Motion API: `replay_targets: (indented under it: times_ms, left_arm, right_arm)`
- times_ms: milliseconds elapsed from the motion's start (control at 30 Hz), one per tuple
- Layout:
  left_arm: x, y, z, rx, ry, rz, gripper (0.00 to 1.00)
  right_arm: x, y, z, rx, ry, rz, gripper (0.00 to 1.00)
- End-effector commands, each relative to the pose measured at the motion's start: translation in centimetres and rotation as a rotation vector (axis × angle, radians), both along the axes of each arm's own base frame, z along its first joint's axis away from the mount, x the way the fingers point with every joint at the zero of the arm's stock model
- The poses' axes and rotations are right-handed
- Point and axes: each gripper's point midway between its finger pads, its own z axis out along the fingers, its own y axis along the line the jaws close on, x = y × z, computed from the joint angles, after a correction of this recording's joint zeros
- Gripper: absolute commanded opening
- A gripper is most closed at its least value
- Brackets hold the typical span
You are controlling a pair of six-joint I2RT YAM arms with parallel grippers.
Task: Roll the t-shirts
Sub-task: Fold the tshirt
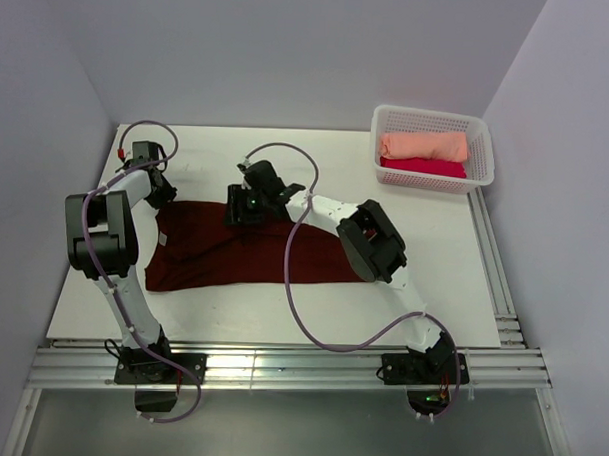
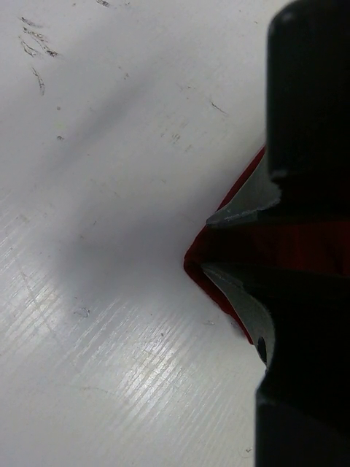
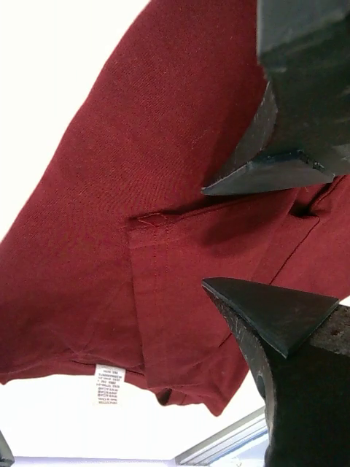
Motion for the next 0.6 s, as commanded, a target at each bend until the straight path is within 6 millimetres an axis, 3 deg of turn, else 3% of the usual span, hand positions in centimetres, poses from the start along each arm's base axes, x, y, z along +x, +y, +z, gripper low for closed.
replay_targets:
  times_ms: [0,233,333,367,467,567]
  left_arm:
    - [0.2,0.4,0.2,0.009,-0.013,0.003,0.30]
    - [0.2,0.4,0.1,0.013,-0.010,0.004,0.30]
    - [0.1,0.6,0.4,0.018,-0.016,0.007,0.30]
    - [0.1,0.6,0.5,0.020,-0.017,0.007,0.30]
    - [0.2,0.5,0.6,0.018,-0.021,0.005,0.30]
    - [0.1,0.5,0.6,0.021,-0.022,0.003,0.30]
  right_arm:
    - [0.5,0.6,1.2,0.014,-0.041,0.007,0.56]
    - [0.0,2.3,1.5,0.068,-0.036,0.082,0.50]
    - [-0.4,3.0,1.6,0.072,-0.034,0.105,0.37]
    - [-0.5,3.2,1.8,0.081,-0.038,0.112,0.25]
    - [-0.5,3.4,2.5,0.098,-0.047,0.121,0.09]
    - [-0.6,3.4,3.7,0.115,-0.069,0.129,0.02]
